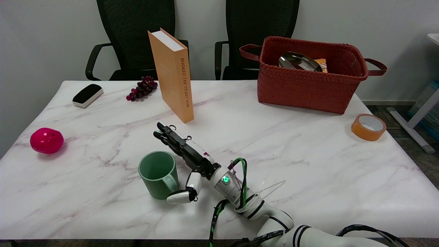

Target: Pick up the green mug.

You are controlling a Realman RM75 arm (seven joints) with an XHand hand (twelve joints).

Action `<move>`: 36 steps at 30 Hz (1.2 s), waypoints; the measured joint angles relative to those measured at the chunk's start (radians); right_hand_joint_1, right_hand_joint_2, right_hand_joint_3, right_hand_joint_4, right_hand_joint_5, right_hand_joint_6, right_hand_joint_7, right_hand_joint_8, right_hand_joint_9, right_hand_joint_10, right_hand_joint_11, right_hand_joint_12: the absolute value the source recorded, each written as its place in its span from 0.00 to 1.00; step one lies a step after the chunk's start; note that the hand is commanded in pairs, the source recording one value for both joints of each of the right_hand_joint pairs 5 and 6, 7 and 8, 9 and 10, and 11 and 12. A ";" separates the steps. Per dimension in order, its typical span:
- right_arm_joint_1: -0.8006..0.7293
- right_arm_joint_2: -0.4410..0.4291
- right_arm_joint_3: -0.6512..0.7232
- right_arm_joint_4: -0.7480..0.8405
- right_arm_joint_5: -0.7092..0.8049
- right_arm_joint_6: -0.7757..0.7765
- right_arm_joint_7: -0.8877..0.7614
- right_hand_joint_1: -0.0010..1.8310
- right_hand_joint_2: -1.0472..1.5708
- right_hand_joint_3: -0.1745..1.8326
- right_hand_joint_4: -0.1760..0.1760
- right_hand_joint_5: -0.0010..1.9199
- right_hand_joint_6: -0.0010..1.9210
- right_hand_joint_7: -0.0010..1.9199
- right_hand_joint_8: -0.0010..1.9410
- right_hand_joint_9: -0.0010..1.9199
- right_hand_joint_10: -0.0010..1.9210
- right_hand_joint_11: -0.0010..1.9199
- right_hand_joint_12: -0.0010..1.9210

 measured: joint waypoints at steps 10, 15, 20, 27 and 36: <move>-0.008 0.002 0.005 -0.007 0.000 0.018 -0.021 0.80 0.19 0.68 0.50 0.00 0.00 0.07 0.07 0.01 0.01 0.02 0.02; -0.011 -0.002 0.001 -0.009 -0.002 0.021 -0.030 0.80 0.19 0.68 0.50 0.00 0.00 0.07 0.07 0.01 0.01 0.02 0.02; -0.015 -0.009 -0.004 -0.009 -0.004 0.021 -0.044 0.80 0.19 0.66 0.50 0.00 0.00 0.07 0.07 0.01 0.01 0.02 0.02; -0.019 -0.021 -0.011 -0.001 -0.006 0.014 -0.065 0.80 0.19 0.66 0.50 0.00 0.00 0.06 0.06 0.01 0.01 0.02 0.02; -0.020 -0.031 -0.019 0.011 -0.009 -0.019 -0.081 0.79 0.19 0.66 0.50 0.00 0.00 0.03 0.03 0.01 0.01 0.02 0.02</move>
